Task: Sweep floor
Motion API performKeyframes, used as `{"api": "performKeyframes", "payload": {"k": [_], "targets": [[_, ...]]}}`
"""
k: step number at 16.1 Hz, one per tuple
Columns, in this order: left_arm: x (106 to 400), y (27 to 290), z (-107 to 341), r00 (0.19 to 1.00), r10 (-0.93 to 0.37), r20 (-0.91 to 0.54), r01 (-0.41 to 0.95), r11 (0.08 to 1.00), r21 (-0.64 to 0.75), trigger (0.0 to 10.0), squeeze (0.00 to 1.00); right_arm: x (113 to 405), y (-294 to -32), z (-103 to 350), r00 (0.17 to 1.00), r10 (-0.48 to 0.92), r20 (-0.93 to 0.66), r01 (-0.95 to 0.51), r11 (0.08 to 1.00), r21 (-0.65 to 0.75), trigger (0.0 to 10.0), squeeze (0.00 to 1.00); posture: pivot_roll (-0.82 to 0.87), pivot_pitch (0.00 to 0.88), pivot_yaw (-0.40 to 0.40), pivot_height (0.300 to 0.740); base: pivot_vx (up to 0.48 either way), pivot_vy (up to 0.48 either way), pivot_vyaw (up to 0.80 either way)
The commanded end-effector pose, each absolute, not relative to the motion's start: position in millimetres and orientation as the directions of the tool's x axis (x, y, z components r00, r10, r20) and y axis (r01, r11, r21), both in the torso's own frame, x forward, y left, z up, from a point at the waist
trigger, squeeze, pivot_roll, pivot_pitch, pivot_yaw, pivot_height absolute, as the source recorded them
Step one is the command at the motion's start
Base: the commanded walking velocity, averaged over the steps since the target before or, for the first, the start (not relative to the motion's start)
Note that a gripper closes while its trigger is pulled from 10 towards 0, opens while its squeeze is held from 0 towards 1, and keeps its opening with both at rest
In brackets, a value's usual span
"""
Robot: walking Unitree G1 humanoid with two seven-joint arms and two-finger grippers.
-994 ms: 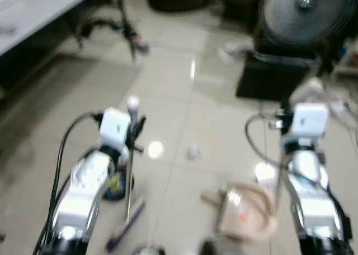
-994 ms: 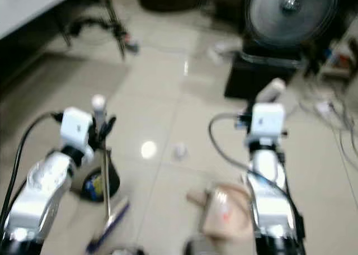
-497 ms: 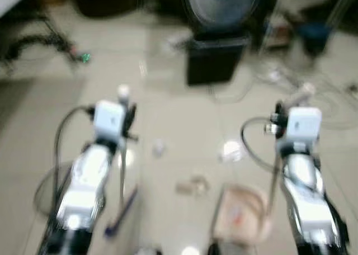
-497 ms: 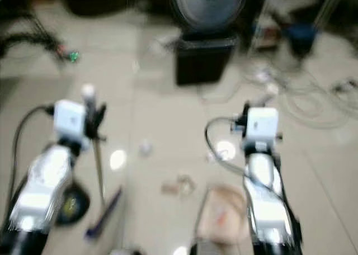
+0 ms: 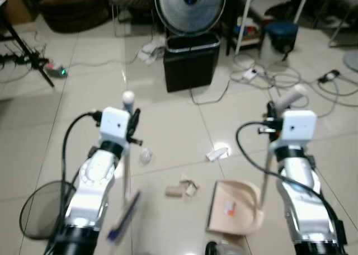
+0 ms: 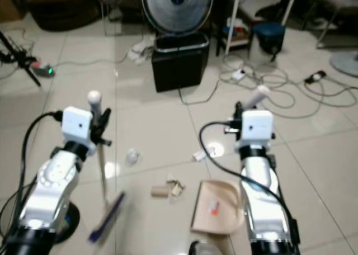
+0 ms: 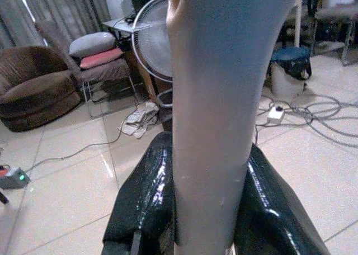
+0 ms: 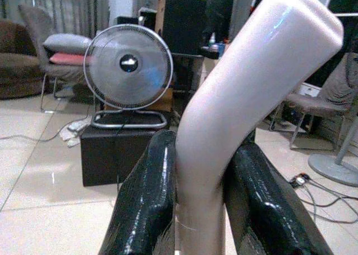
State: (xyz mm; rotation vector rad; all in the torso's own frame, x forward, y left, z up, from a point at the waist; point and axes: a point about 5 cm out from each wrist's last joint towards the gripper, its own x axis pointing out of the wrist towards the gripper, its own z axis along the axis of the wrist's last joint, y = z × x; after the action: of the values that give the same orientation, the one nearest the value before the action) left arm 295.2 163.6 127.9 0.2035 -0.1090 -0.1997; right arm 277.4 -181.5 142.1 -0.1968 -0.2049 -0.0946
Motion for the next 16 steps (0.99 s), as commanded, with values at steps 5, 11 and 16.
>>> {"api": "performKeyframes", "payload": {"k": [5, 11, 16], "targets": [[297.6, 171.8, 132.1, 0.978, -0.171, 0.121, 0.138, 0.961, 0.240, 10.0, 0.00, 279.0, -174.2, 148.0, 0.966, -0.037, 0.255, 0.083, 0.982, -0.172, 10.0, 0.00, 0.01, 0.081, 0.055, 0.740, 0.370, 0.000, 0.00], [301.4, 174.5, 135.1, 0.980, -0.143, 0.140, 0.106, 0.963, 0.247, 10.0, 0.00, 281.2, -173.4, 149.4, 0.966, -0.016, 0.257, 0.076, 0.971, -0.227, 10.0, 0.00, 0.01, 0.077, 0.058, 0.740, 0.409, 0.000, 0.33], [302.9, 175.7, 135.7, 0.979, -0.144, 0.145, 0.105, 0.963, 0.248, 10.0, 0.00, 281.2, -179.3, 152.1, 0.958, -0.054, 0.281, 0.116, 0.971, -0.208, 10.0, 0.00, 0.01, 0.077, 0.063, 0.740, 0.422, 0.000, 0.16]]}}
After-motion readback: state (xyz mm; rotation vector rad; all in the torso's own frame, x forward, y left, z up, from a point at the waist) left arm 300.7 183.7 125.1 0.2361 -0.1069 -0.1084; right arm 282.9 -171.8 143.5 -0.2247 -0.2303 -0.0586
